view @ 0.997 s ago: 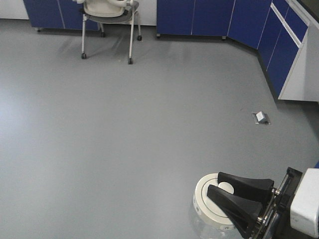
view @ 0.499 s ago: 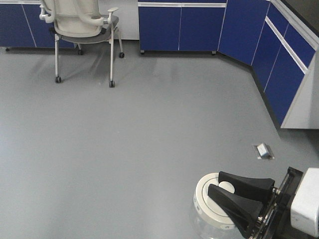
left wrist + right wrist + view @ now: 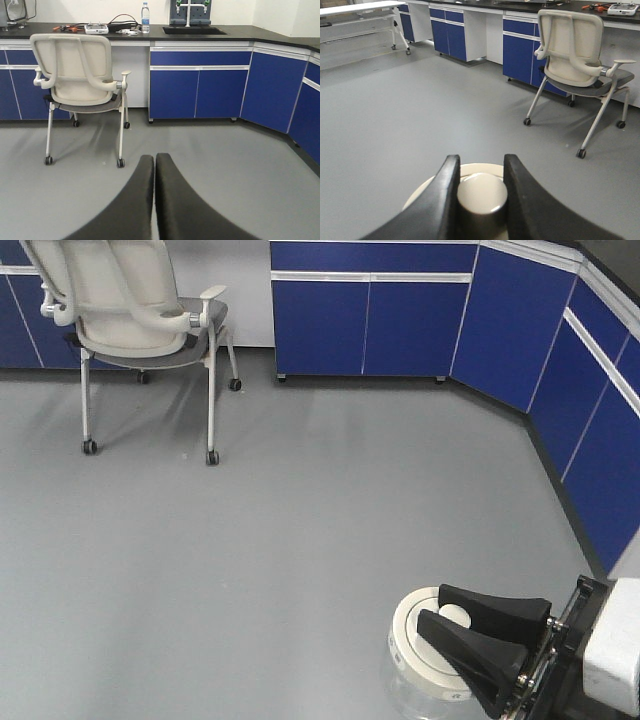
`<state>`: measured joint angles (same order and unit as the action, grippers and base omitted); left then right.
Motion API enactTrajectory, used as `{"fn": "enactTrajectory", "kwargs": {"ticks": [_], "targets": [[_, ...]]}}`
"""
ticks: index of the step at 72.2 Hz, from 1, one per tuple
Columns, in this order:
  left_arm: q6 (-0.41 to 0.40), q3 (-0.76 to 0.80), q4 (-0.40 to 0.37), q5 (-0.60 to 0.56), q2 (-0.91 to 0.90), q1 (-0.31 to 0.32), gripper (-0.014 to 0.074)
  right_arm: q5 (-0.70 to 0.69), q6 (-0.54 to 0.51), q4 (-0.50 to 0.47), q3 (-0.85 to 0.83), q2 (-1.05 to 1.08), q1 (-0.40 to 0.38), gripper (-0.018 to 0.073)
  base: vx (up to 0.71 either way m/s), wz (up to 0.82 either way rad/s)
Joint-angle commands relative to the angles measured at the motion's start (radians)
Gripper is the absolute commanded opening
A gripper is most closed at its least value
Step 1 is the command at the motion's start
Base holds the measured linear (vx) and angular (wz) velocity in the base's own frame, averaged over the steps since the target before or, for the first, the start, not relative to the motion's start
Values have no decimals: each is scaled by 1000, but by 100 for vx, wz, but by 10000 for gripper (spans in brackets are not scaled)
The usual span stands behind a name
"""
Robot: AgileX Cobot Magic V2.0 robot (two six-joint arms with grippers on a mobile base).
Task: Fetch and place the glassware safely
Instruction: 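Hold the jar while driving toward the black countertop with blue cabinets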
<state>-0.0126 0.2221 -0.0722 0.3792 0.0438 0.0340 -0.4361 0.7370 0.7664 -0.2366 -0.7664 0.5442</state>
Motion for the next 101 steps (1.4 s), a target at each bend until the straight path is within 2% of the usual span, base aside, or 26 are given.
{"fn": "enactTrajectory", "kwargs": {"ticks": [1, 61, 76, 101], "targets": [[-6, 23, -9, -70, 12, 1, -7, -78, -6, -21, -33, 2, -2, -1, 60, 1], [-6, 23, -9, -70, 12, 1, -7, -73, -6, -21, -33, 2, -2, -1, 52, 0], [-6, 23, -9, -70, 12, 1, -7, -73, -6, -21, -33, 2, -2, -1, 36, -60], [-6, 23, -9, -70, 12, 1, -7, -75, -6, -21, -33, 2, -2, -1, 26, -100]]}}
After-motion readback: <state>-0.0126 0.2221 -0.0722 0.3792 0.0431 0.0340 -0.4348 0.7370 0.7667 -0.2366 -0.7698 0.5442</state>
